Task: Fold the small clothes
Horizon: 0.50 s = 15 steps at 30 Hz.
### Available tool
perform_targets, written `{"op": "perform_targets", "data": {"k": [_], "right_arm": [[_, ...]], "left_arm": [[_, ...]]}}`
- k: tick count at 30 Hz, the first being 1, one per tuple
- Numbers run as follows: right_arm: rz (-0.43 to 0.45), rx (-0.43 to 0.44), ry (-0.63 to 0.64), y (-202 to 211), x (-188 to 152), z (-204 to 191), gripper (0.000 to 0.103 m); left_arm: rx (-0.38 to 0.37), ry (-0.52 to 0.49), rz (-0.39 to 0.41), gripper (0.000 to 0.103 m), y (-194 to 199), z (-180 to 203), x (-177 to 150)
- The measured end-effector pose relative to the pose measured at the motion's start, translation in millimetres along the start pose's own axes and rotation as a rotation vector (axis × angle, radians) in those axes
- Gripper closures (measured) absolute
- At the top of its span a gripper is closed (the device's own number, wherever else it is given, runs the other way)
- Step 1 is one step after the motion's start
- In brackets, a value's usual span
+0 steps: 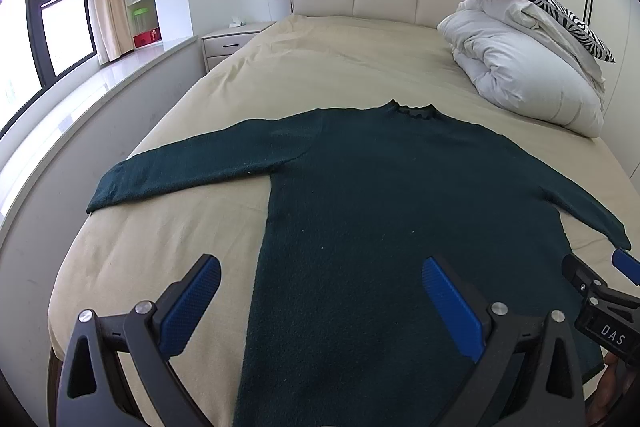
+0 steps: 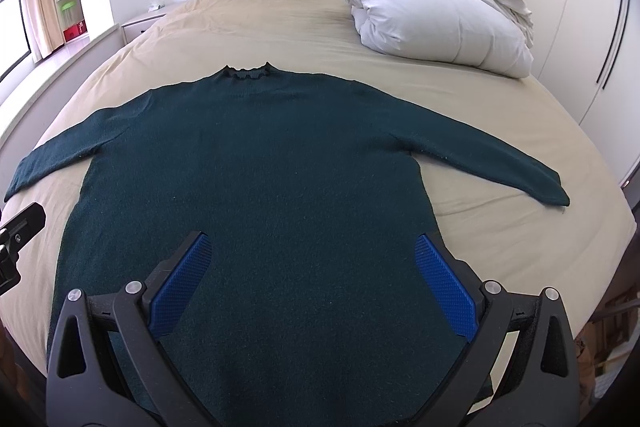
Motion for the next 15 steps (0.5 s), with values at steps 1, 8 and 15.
{"op": "perform_targets", "data": {"k": [1,8,15], "right_arm": [[-0.002,0.000,0.001,-1,0,0,0.000],[-0.011,0.000,0.005,-4,-2,-2,0.000],[-0.023,0.004,0.008,-11,-3,-4,0.000]], "left_arm": [[0.000,0.001,-0.001,0.000,3,1,-2],[0.000,0.002,-0.011,0.000,-4,-3,-2],[0.006,0.004,-0.024,0.000,-8,-4,-4]]}}
Point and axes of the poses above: each gripper's, at about its wrist camera, not at the fingertips, and y roughly against the way its jaws point, z to its right, x to its top, the point moved 7 cm from there along -y, roughly the way its jaws point, and after that the axes turned 11 degrees about -x, right-handed, at the moved point
